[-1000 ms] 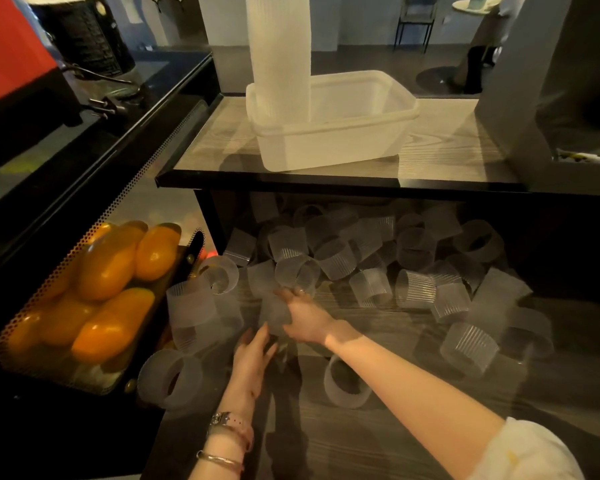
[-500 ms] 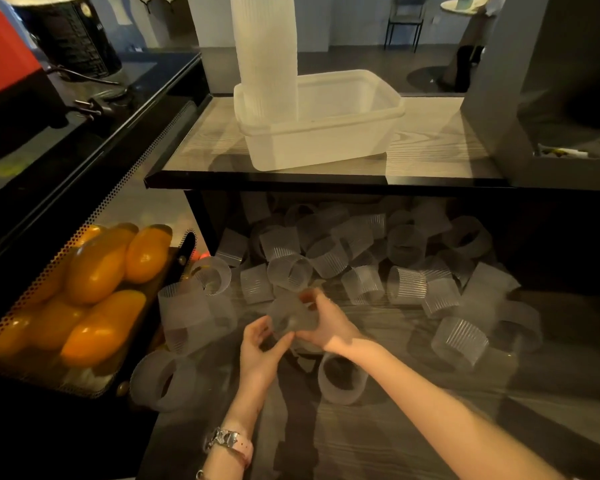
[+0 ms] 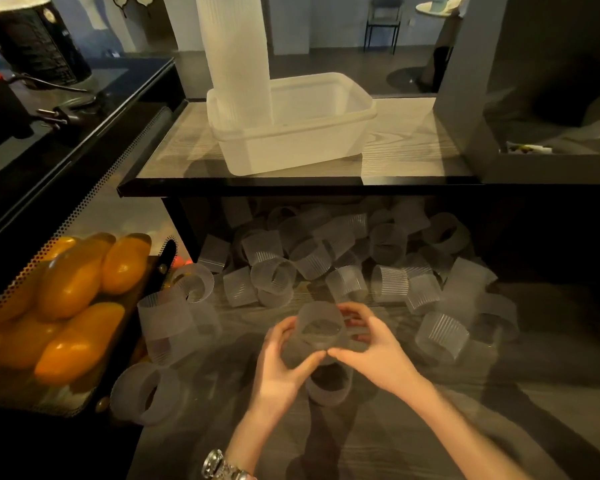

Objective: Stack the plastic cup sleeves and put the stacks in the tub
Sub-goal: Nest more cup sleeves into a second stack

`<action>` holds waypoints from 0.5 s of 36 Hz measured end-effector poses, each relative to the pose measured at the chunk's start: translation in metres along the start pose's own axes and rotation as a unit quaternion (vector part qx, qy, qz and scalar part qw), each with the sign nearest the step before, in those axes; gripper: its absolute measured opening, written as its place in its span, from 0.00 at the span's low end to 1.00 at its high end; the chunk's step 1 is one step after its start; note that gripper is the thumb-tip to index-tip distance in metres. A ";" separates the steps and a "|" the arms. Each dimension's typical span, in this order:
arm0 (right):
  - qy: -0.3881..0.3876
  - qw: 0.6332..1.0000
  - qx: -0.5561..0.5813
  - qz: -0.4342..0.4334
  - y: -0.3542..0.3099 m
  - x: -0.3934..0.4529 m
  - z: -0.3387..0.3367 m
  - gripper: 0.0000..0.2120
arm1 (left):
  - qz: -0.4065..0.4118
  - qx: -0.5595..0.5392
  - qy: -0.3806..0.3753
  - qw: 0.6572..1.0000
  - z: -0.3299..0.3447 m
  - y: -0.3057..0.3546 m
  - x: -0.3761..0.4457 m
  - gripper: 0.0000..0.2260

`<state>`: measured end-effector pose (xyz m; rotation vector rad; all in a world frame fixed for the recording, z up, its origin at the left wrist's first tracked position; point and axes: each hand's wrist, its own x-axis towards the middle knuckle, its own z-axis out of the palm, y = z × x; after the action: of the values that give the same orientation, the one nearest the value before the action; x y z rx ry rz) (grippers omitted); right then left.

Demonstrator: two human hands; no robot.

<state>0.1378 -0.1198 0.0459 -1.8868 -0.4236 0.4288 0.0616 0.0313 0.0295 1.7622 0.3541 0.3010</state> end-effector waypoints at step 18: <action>0.008 0.999 -0.025 0.041 0.026 -0.029 0.005 0.28 | -0.022 0.021 -0.023 0.999 0.010 -0.012 -0.022 0.25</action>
<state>0.1129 -0.1385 0.0223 -1.9604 -0.3497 0.4620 0.0442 0.0162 0.0158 1.7962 0.3684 0.2223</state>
